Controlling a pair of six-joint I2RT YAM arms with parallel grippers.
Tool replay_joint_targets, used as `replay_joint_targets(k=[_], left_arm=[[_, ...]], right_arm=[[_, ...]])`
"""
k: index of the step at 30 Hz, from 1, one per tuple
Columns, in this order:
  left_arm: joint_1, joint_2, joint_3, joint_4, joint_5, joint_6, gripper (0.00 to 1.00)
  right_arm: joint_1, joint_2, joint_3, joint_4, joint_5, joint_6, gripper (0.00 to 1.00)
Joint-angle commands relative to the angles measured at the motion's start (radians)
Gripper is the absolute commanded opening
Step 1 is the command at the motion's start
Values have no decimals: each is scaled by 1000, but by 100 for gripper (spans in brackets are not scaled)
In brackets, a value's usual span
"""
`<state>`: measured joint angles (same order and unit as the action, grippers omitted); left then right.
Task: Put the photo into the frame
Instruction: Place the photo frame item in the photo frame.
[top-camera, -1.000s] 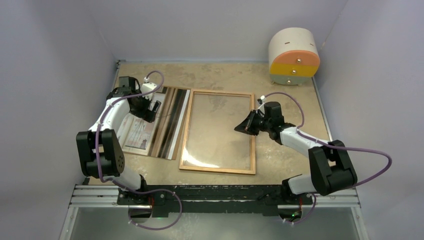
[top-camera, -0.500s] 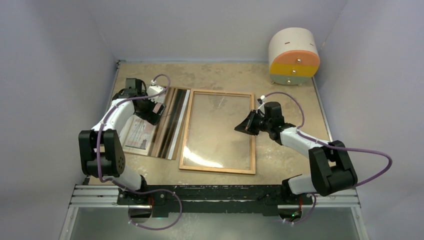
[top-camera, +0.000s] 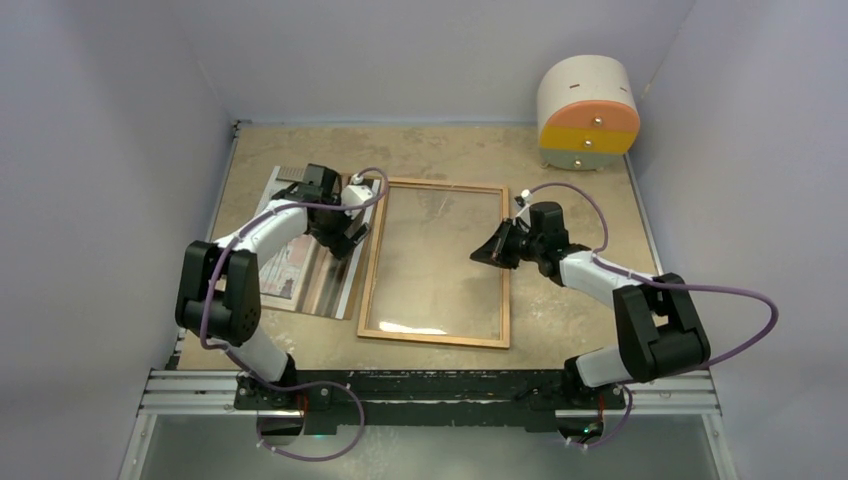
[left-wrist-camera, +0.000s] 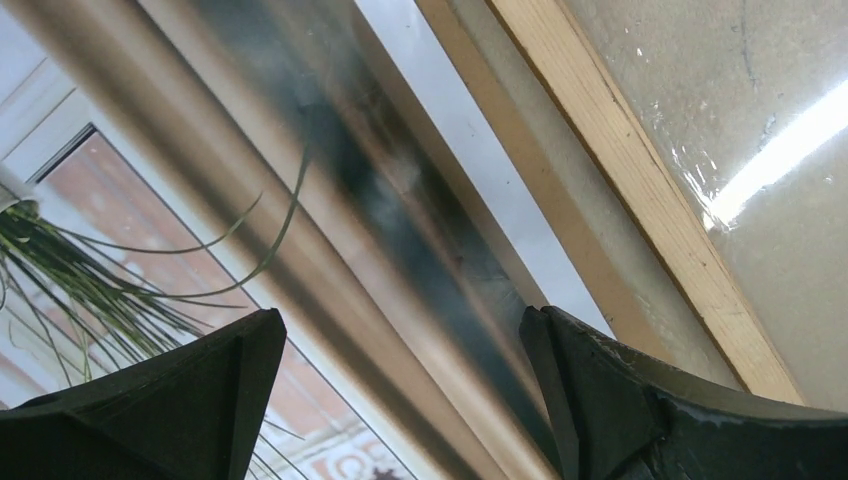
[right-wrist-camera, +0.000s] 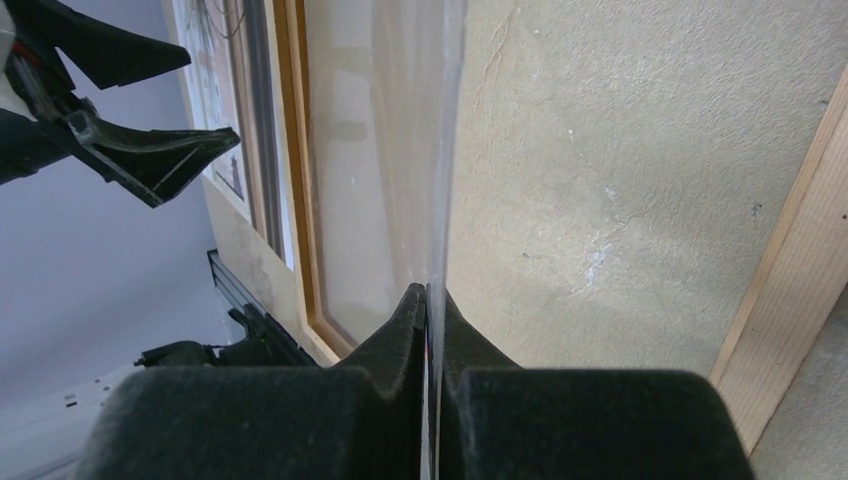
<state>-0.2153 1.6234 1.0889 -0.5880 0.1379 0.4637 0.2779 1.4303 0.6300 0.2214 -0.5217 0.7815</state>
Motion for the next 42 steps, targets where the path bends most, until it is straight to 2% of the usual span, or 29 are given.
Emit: replay_joint_targets(k=[1,9,16,24,33,42], left_arm=[[-32,32,-14,65,-46,-18,100],[-74,79,-44,128,-80,-26,100],[-108,98,-54,168,-76,-47,100],[-108,96,-63,172,-13,-61,100],[-108,90,-62,161,-9,-45,100],[-107,77,-74,159,29,-40,100]], right_arm=[[-11,7,46,32,-23,-27,0],[-16,10,43,64,-58,-21,0],[-16,-23,30,168,-121,10,0],[-16,-45,19,271,-166,77,0],[-13,-39,-3,408,-221,179,0],[-5,-38,-14,426,-203,215,0]])
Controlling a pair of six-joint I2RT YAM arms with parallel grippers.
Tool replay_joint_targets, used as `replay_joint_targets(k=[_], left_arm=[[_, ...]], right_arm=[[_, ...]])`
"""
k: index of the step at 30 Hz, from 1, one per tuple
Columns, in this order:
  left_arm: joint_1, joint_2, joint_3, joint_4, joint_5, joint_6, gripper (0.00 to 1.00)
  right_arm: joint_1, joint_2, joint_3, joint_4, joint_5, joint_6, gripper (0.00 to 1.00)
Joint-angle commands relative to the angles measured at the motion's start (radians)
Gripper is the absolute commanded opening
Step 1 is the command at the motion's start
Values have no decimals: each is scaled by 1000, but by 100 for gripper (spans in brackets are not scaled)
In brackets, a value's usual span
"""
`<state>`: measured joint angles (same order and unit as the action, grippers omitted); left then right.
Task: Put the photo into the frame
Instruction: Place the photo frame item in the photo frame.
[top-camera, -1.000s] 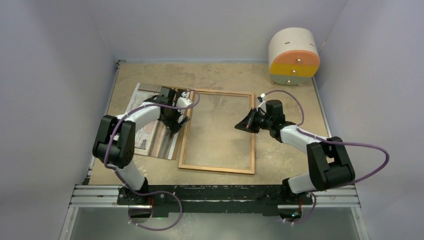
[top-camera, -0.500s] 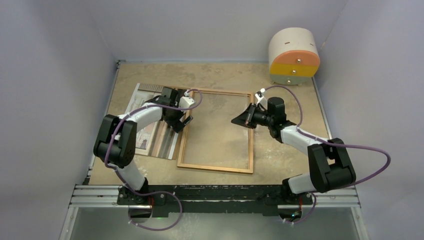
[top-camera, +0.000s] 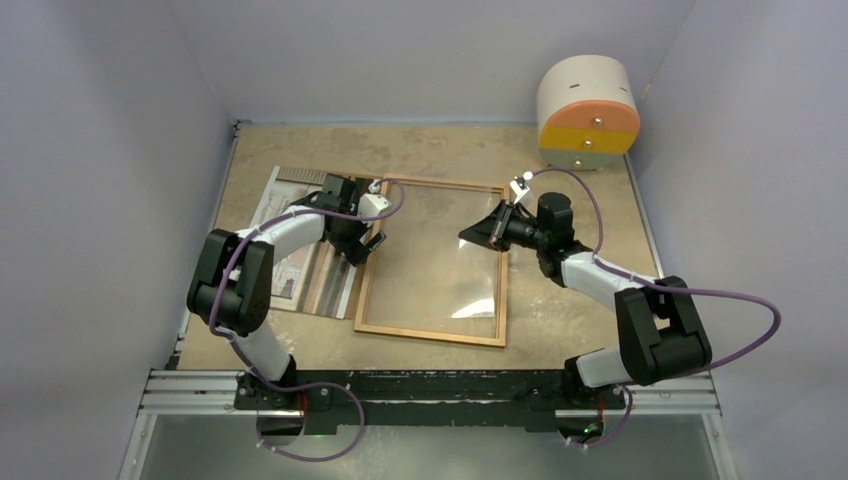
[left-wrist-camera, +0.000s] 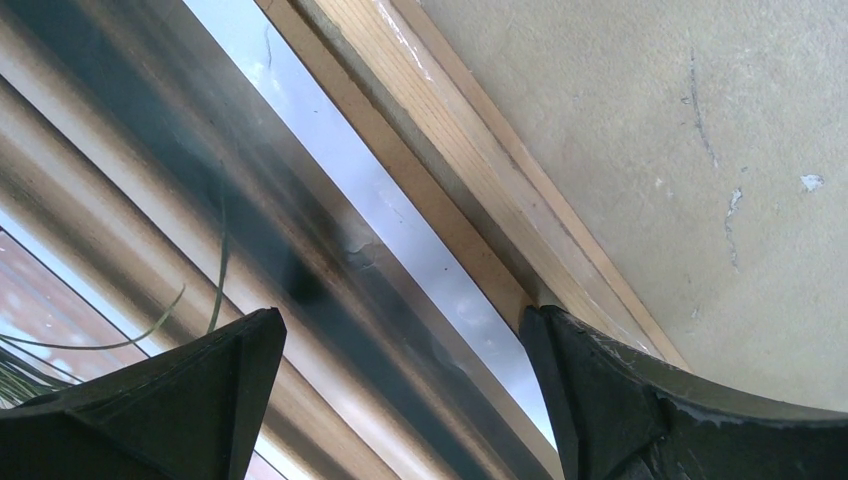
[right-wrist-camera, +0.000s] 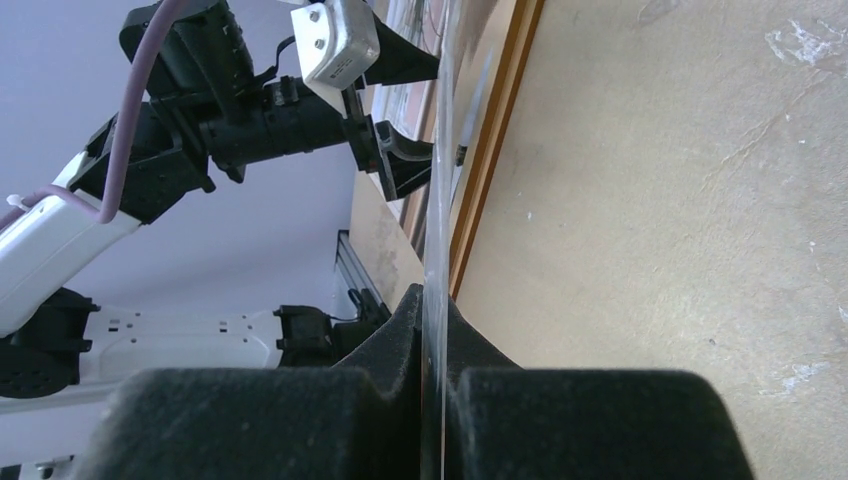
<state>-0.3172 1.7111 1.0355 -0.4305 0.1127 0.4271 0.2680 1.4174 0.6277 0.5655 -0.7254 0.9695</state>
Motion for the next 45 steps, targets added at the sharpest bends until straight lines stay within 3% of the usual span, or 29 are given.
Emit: replay_joint_targets(k=[1,12,26,30,40,45], left_arm=[[-6,-15,-21,0,59,-2,100],[-6,-25,-31,-4,53,16,100],[-6,-27,-22,-16,60,16,100],[-6,-25,-20,-17,63,15,100],[-6,-25,-16,-20,87,15,100],[-6,-29,-16,-22,93,19,100]], right_arm=[[7,-23,-12,80,4,25,0],[11,-8,23,-143,55,-171,0],[11,-17,42,-243,136,-254,2],[11,-11,37,-202,121,-220,2],[14,-9,-30,108,-3,54,2],[31,-28,-20,96,1,72,2]])
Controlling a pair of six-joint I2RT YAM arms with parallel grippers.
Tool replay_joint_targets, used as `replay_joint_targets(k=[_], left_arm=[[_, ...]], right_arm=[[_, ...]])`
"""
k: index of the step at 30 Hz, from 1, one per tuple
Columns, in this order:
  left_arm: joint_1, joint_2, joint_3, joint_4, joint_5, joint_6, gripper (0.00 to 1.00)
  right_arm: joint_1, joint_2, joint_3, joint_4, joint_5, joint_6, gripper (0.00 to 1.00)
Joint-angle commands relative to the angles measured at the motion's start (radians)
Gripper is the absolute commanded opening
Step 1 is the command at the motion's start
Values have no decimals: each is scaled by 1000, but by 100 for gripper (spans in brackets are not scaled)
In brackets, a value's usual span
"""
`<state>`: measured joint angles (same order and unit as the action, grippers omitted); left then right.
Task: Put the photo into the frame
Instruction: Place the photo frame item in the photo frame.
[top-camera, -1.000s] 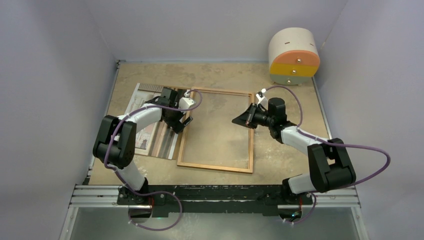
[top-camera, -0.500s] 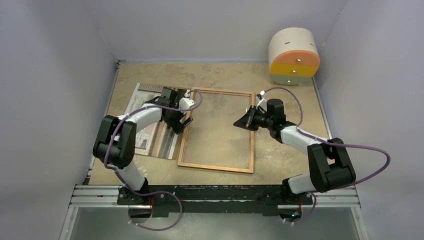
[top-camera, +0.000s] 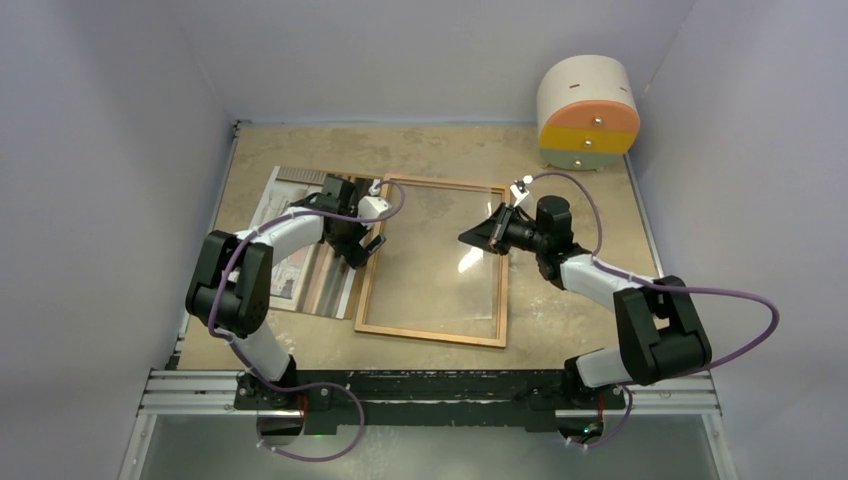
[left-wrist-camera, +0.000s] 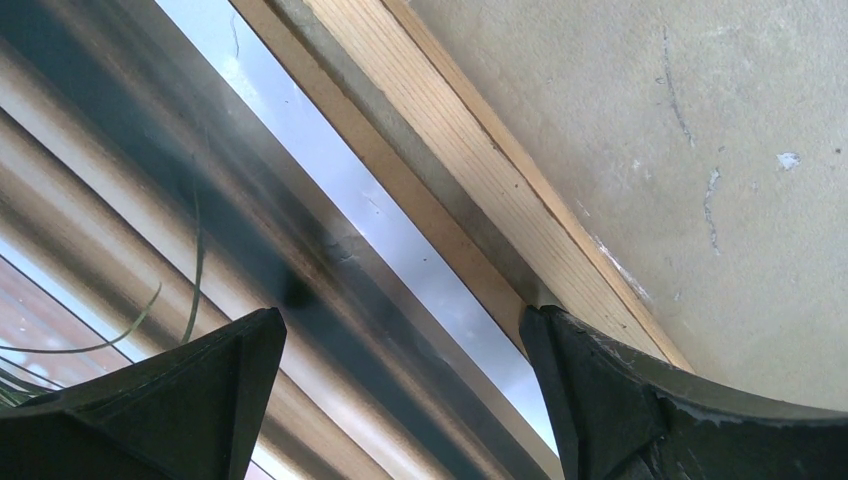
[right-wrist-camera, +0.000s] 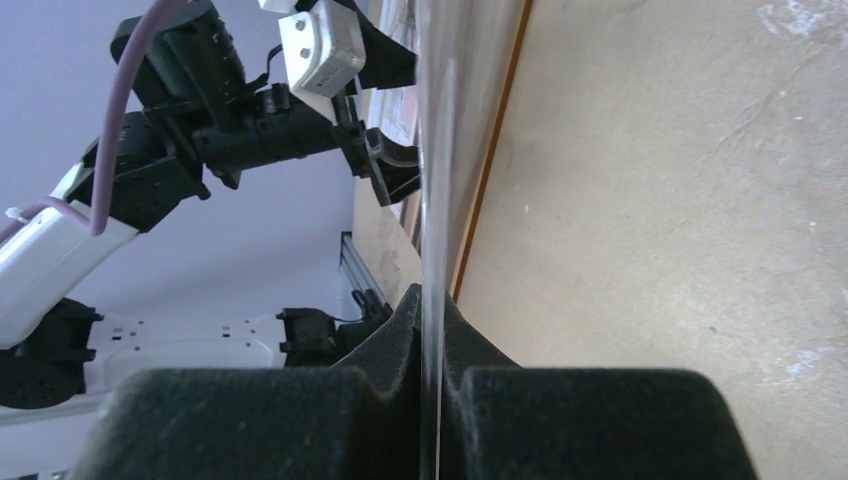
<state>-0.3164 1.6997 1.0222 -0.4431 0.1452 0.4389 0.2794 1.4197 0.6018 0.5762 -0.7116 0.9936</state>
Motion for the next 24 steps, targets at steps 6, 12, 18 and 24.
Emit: replay_joint_targets(k=[6,12,18,24], left_arm=[[-7,-28,-5,-11,67,12,100],[-7,-29,-8,-12,65,17,100],[-7,-35,-8,-13,68,18,100],[-7,-43,-8,-18,65,24,100]], right_arm=[[55,-25,37,19,23,-6,2],[61,-30,53,-50,55,-63,3],[60,-60,52,-153,88,-117,20],[60,-68,74,-239,162,-190,55]])
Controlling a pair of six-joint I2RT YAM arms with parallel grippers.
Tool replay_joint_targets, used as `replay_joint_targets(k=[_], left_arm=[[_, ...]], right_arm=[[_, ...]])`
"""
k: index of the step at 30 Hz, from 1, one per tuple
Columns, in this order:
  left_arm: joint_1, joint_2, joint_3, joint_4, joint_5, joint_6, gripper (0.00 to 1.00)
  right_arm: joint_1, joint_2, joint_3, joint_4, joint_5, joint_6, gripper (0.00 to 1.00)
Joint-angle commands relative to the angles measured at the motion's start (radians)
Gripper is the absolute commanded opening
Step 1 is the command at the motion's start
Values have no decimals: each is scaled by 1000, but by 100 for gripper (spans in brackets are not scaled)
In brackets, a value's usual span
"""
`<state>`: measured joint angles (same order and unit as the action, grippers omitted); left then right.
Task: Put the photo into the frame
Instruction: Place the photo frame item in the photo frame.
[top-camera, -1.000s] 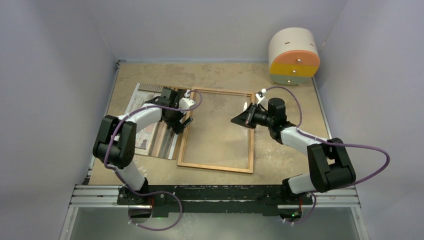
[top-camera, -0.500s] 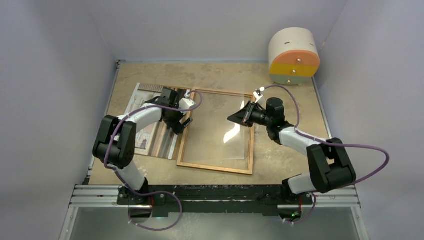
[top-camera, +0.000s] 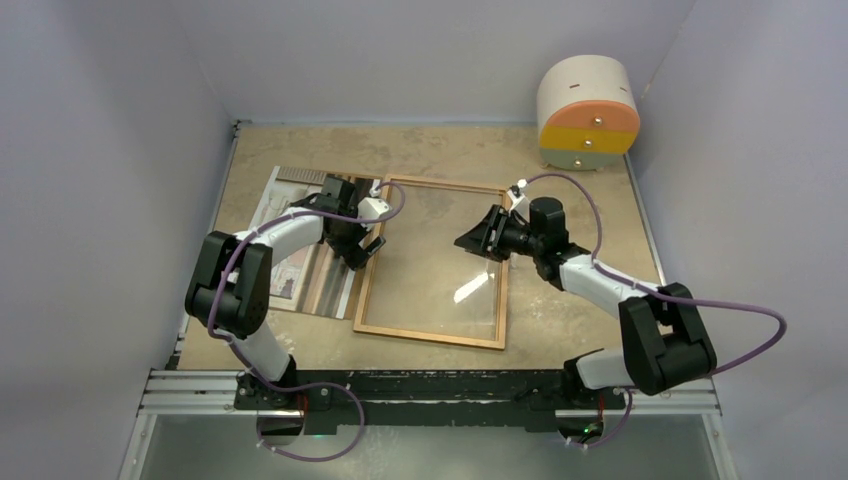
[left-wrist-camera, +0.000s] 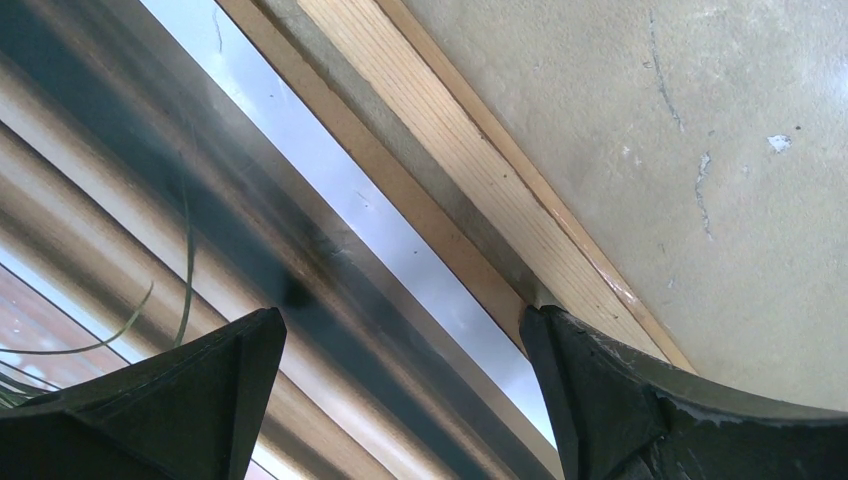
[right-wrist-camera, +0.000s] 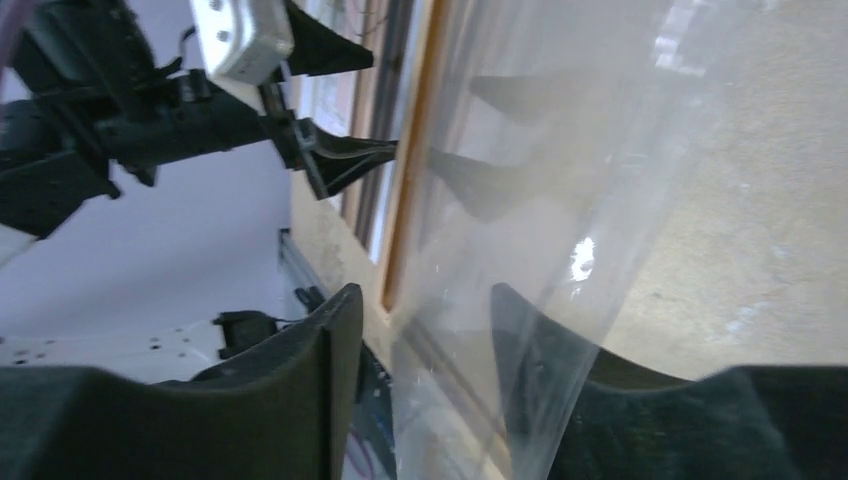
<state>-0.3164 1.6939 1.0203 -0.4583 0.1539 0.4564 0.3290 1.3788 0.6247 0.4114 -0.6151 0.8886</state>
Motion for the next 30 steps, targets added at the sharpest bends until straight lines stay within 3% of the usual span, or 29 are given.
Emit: replay_joint_targets(k=[1,13,30], left_arm=[[-7,-38,-6,-1,56,6,100],[-7,-36,-5,0,52,6,100],[-7,-35,-11,3,46,13,100]], right_arm=[[10,-26,56,-81,81,-96,59],[11,37,131,-249,159,-237,94],[11,79,204,-444,374,-354,99]])
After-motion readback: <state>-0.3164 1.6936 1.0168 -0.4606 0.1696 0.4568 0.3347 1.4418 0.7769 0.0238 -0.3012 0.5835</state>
